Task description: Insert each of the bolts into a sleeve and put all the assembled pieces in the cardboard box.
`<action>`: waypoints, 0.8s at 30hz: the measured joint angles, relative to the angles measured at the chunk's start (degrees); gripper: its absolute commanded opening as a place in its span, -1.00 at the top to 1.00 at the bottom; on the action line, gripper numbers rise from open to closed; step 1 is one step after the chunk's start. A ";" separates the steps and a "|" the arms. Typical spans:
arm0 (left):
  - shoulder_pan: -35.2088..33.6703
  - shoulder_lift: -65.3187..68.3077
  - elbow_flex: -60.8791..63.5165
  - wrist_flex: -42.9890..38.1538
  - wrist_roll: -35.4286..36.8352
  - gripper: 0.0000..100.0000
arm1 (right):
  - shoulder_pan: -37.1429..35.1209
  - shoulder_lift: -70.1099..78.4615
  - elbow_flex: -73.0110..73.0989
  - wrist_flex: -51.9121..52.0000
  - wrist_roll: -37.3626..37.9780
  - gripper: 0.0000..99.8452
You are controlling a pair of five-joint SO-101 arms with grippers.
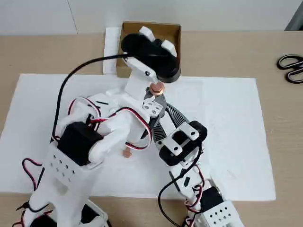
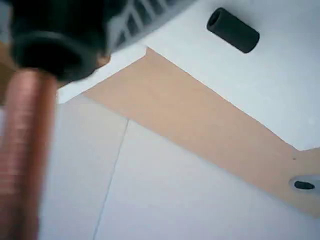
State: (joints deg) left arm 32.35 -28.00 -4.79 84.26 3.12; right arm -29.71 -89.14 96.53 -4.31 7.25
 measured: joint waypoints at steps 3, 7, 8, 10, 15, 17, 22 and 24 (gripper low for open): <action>0.00 0.18 -2.20 0.79 0.00 0.99 | 0.00 0.00 0.00 0.00 0.00 0.99; 0.00 0.26 -2.37 0.79 0.00 0.99 | 0.00 0.00 0.00 0.00 0.00 0.99; 0.00 0.26 -2.37 0.79 0.00 0.99 | 0.00 0.00 0.00 0.00 0.00 0.99; 0.00 0.35 -2.37 0.79 0.00 0.99 | 0.00 0.00 0.00 0.00 0.00 0.99; 0.00 0.44 -2.37 0.88 0.00 0.99 | 0.00 0.00 0.00 0.00 0.00 0.99; 0.00 0.44 -2.37 0.88 0.00 0.99 | 0.00 0.00 0.00 0.00 0.00 0.99; 0.00 0.44 -2.11 0.97 0.00 0.99 | 0.00 0.00 0.00 0.00 0.00 0.99; 0.00 0.44 -2.11 1.14 0.00 0.99 | 0.00 0.00 0.00 0.00 0.00 0.99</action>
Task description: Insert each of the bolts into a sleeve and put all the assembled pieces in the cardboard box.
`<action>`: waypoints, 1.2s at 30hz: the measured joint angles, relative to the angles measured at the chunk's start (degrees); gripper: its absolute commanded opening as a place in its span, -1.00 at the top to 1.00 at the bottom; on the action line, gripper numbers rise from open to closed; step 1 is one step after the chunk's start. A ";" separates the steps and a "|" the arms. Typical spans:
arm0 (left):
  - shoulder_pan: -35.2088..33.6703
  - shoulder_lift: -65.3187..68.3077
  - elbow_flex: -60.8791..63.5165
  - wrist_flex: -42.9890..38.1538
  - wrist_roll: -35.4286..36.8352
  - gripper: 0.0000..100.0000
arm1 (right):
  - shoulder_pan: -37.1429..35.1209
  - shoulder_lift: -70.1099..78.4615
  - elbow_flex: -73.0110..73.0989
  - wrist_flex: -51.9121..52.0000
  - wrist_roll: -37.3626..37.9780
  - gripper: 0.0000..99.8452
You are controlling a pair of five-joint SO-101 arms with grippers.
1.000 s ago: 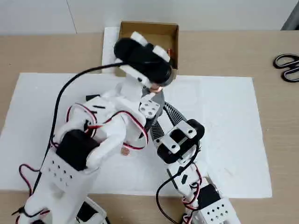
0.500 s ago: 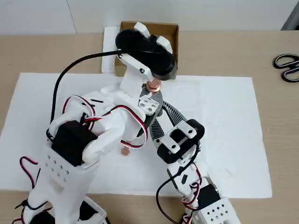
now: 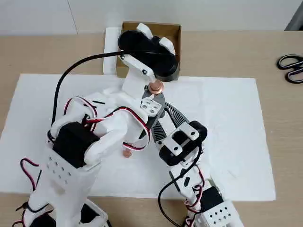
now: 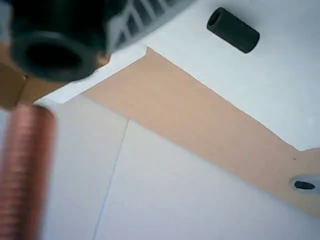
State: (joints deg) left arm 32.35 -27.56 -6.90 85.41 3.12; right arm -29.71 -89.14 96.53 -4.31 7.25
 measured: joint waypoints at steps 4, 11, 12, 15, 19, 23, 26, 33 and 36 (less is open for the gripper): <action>0.09 0.00 1.67 0.18 2.81 0.99 | 0.00 0.00 0.00 0.00 0.00 0.99; 0.09 0.00 3.87 2.02 3.69 0.99 | 0.00 0.00 0.00 0.00 0.00 0.99; 0.09 0.00 3.87 2.02 3.69 0.99 | 0.00 0.00 0.09 0.00 0.00 0.99; 0.09 0.00 4.22 2.02 3.69 0.99 | 0.00 0.00 0.09 0.00 0.00 0.99; 0.18 -0.09 6.24 1.85 3.43 0.96 | 0.00 0.09 0.09 0.00 0.09 0.99; 0.18 -0.35 8.70 1.76 5.80 0.59 | 0.18 0.09 0.09 0.00 0.18 0.99; 0.09 0.26 9.23 1.76 7.30 0.24 | 0.00 0.09 0.09 0.00 0.18 0.99; -0.18 0.18 9.49 1.76 8.09 0.12 | 0.00 -0.44 0.09 2.81 0.00 0.99; -0.35 0.26 9.58 1.76 8.18 0.12 | 0.18 -1.23 0.09 3.08 0.00 0.99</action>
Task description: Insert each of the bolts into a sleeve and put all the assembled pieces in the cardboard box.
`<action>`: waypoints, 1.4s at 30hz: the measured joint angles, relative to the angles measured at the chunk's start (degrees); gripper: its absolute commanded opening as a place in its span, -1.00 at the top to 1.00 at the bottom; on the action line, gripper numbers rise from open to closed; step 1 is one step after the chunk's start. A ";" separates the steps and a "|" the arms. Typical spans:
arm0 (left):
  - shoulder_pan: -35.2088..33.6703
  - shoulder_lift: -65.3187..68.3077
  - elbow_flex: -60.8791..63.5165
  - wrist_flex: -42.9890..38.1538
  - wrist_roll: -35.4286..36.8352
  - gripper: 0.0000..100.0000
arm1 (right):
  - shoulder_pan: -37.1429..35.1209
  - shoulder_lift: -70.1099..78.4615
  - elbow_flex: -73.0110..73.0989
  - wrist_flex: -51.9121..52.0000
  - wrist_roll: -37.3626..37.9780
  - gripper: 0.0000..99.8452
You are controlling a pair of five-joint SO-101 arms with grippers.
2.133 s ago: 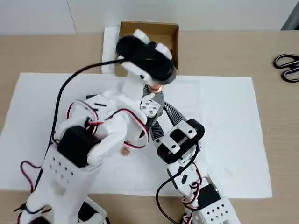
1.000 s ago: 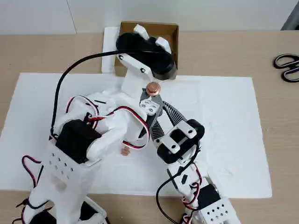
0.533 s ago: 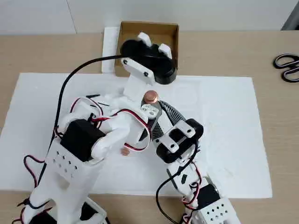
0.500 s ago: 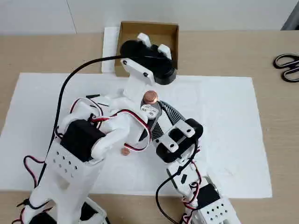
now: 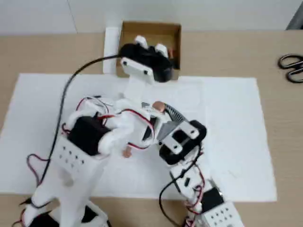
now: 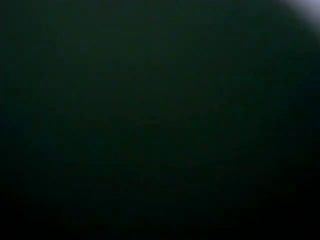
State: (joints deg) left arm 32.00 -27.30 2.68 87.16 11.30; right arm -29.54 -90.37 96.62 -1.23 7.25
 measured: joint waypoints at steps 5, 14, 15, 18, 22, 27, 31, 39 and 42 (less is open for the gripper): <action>-0.09 0.09 -0.18 0.00 0.00 0.12 | 0.00 0.09 0.00 0.00 0.00 0.99; -6.51 -15.12 -7.82 -2.37 -4.75 0.77 | 0.00 0.62 0.00 0.18 0.00 0.99; -7.74 -18.20 -6.95 -2.46 -4.48 0.88 | -0.09 0.62 0.00 0.09 0.00 0.99; -10.81 -26.99 -0.09 -3.16 -4.57 0.96 | 0.62 0.70 -0.18 0.26 0.00 0.99; -16.62 -37.63 15.65 -9.23 -4.22 0.99 | 5.27 2.81 -2.99 3.69 0.09 0.99; -24.88 -52.13 40.00 -28.31 -4.22 0.99 | 9.85 15.21 -16.44 6.59 0.09 0.99; -30.86 -64.53 60.48 -45.01 -4.22 0.99 | 12.84 34.81 -29.98 4.04 0.09 0.99; -40.35 -75.25 74.81 -54.86 -4.22 0.99 | 14.15 82.99 -69.98 5.36 0.09 0.99; -44.31 -76.04 75.16 -55.30 -4.31 0.99 | 14.15 99.69 -87.03 10.64 -3.52 0.99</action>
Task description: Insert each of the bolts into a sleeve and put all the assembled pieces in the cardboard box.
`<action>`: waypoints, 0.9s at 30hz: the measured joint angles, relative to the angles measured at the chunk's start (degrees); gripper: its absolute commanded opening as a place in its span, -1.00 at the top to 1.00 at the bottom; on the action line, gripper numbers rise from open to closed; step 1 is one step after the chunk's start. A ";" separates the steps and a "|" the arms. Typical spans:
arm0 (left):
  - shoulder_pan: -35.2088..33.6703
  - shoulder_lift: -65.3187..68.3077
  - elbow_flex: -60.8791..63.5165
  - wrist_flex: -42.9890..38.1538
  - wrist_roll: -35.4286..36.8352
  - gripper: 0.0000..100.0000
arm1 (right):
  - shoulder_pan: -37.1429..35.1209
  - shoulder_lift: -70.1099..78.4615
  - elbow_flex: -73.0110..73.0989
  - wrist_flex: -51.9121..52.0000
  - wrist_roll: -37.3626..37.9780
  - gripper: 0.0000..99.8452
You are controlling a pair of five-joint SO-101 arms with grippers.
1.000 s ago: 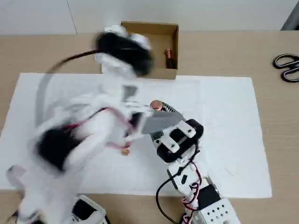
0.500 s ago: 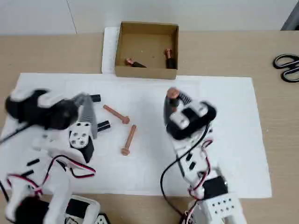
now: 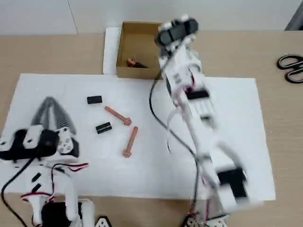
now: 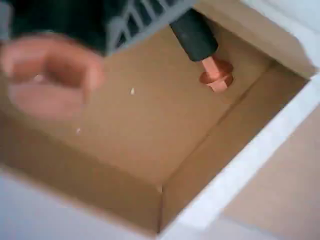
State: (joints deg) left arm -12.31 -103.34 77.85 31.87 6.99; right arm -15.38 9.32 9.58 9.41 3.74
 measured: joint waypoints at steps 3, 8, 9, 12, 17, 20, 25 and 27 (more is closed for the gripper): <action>-3.25 -0.09 0.62 -0.09 0.09 0.99 | 0.00 15.30 -17.76 6.15 -5.27 0.99; -4.75 -0.09 3.87 -0.09 0.09 0.99 | 0.00 39.47 -47.91 13.71 -9.85 0.99; -4.75 -0.09 4.04 -0.09 0.09 0.99 | 0.00 44.04 -53.45 14.59 -10.81 0.99; -4.75 -0.09 4.04 -0.09 0.09 0.99 | 0.00 56.44 -69.54 17.49 -12.48 0.98; -4.75 -0.09 4.04 2.81 0.09 0.99 | 0.00 69.54 -89.49 23.91 -12.92 0.98; -4.75 -0.09 4.04 8.44 0.09 0.99 | 0.00 70.95 -95.12 28.66 -13.10 0.98; -4.75 -0.09 4.04 16.62 0.09 0.99 | 0.00 71.03 -97.41 32.79 -13.10 0.81; -4.75 -0.09 4.48 17.49 0.09 0.99 | -0.18 71.12 -97.41 34.90 -13.10 0.67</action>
State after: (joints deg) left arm -17.05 -103.43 82.33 49.36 7.08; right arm -15.56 80.44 -87.82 44.31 -9.36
